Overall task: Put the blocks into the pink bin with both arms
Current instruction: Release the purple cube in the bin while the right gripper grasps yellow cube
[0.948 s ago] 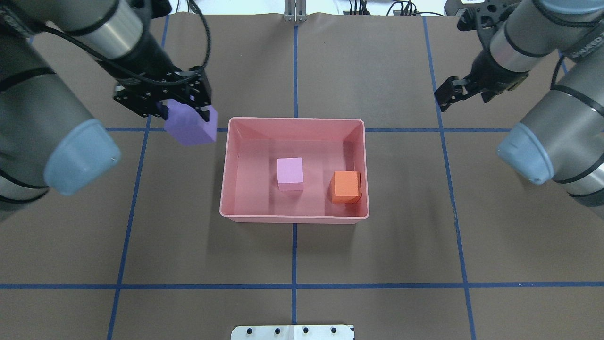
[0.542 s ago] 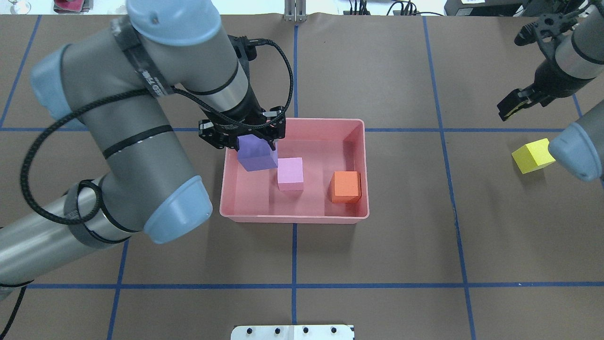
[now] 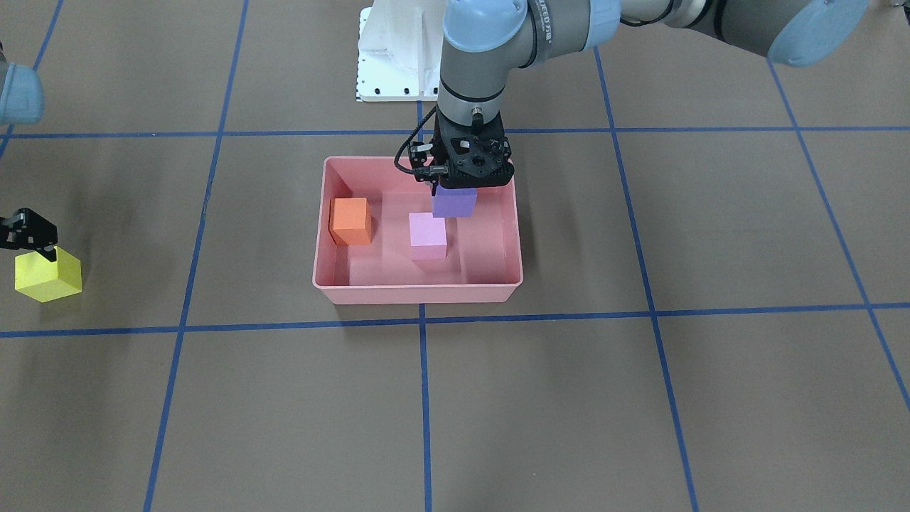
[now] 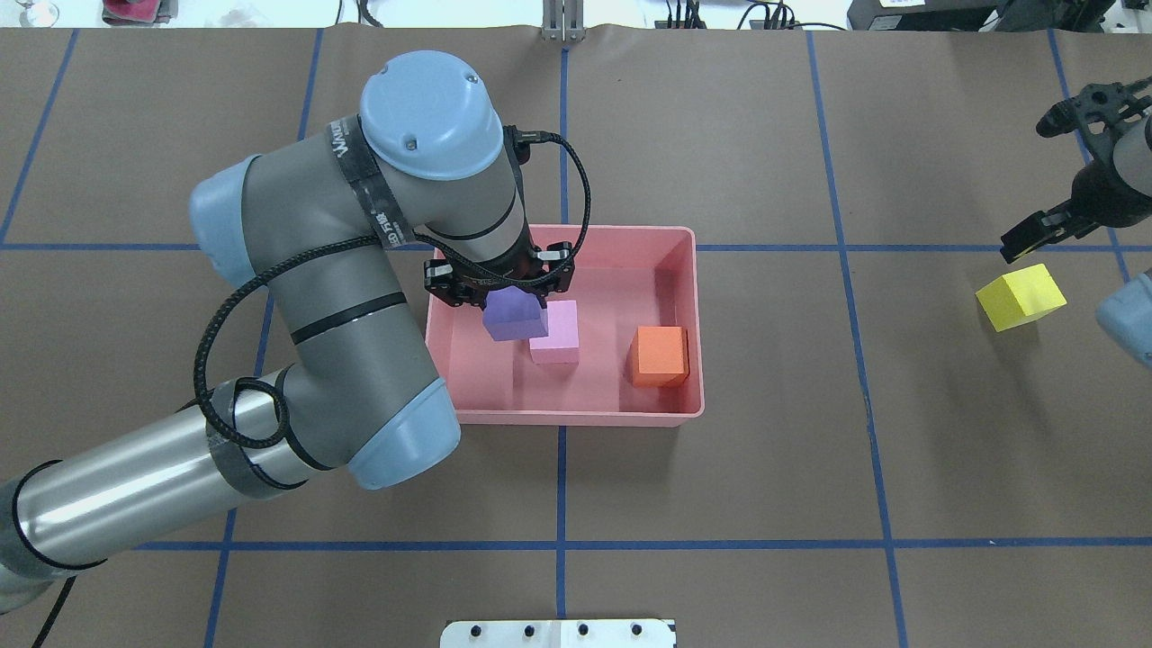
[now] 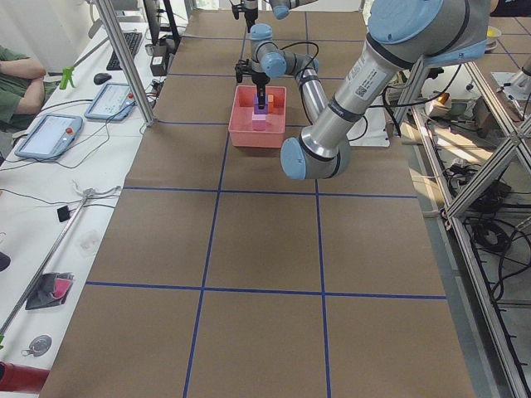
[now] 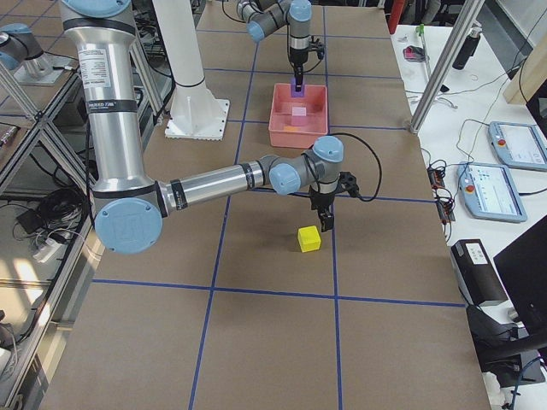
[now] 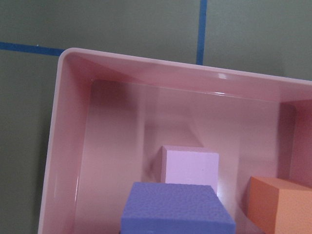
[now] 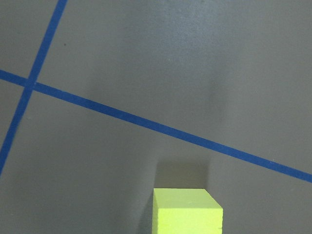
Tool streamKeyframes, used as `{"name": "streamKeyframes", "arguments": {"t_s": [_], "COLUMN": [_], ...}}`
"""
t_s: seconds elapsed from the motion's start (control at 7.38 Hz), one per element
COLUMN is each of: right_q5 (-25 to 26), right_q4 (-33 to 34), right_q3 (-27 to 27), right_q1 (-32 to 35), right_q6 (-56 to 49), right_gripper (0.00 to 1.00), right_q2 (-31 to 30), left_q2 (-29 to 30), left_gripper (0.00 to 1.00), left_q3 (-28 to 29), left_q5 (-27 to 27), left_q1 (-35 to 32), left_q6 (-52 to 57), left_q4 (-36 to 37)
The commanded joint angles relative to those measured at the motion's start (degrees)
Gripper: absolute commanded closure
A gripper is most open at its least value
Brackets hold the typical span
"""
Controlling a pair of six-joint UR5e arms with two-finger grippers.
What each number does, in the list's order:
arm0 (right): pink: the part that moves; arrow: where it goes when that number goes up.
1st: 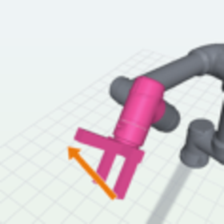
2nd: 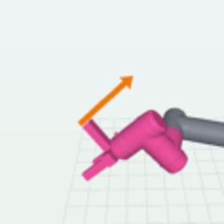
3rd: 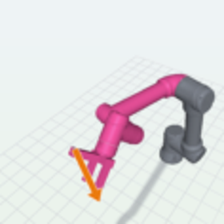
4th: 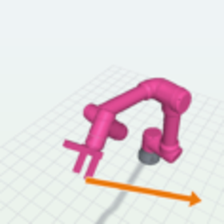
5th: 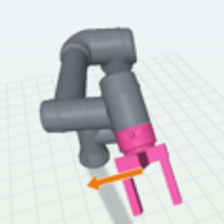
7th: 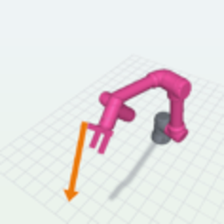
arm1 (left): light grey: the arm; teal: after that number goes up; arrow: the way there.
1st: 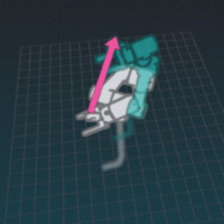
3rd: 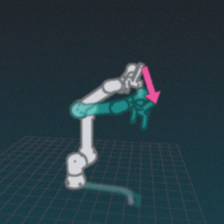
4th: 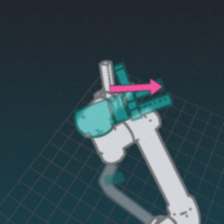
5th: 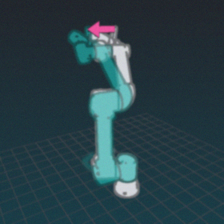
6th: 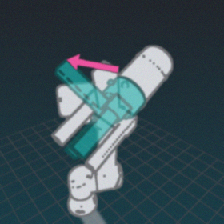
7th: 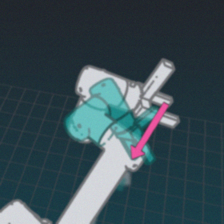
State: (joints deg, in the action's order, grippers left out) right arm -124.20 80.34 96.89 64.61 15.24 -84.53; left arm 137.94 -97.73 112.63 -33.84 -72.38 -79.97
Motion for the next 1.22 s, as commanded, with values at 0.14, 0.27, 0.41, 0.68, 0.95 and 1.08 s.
{"name": "streamKeyframes", "arguments": {"t_s": [0.14, 0.27, 0.41, 0.68, 0.95, 1.08], "right_q5": [-0.5, -0.5, -0.5, -1.5, -1.5, -1.4], "right_q4": [-1.9, -1.9, -1.9, -1.9, -1.9, -1.9], "right_q3": [-4.0, -4.6, -5.0, -5.1, -5.2, -5.6], "right_q1": [0.1, 0.0, 0.0, -0.2, -1.0, -1.8], "right_q6": [-1.0, -1.2, -1.2, -1.0, -0.9, -0.9], "right_gripper": [0.0, 0.0, 0.0, 0.0, 0.0, 0.0], "right_q2": [-0.1, -0.1, 0.2, 0.4, 0.3, 0.3], "left_q2": [-0.1, -0.1, -0.3, -0.5, -0.6, -0.6], "left_gripper": [0.0, 0.0, 0.0, 0.0, 0.0, 0.0], "left_q3": [-0.7, -1.1, -1.6, -1.9, -2.0, -2.0], "left_q5": [-0.3, -0.3, -0.3, -0.3, -0.3, -0.3], "left_q1": [-0.1, -0.3, -0.4, -0.5, -0.3, -0.3], "left_q6": [0.8, 0.8, 0.8, 0.8, 0.8, 0.8], "left_q4": [0.3, 0.5, 0.5, 0.6, 0.6, 0.6]}}
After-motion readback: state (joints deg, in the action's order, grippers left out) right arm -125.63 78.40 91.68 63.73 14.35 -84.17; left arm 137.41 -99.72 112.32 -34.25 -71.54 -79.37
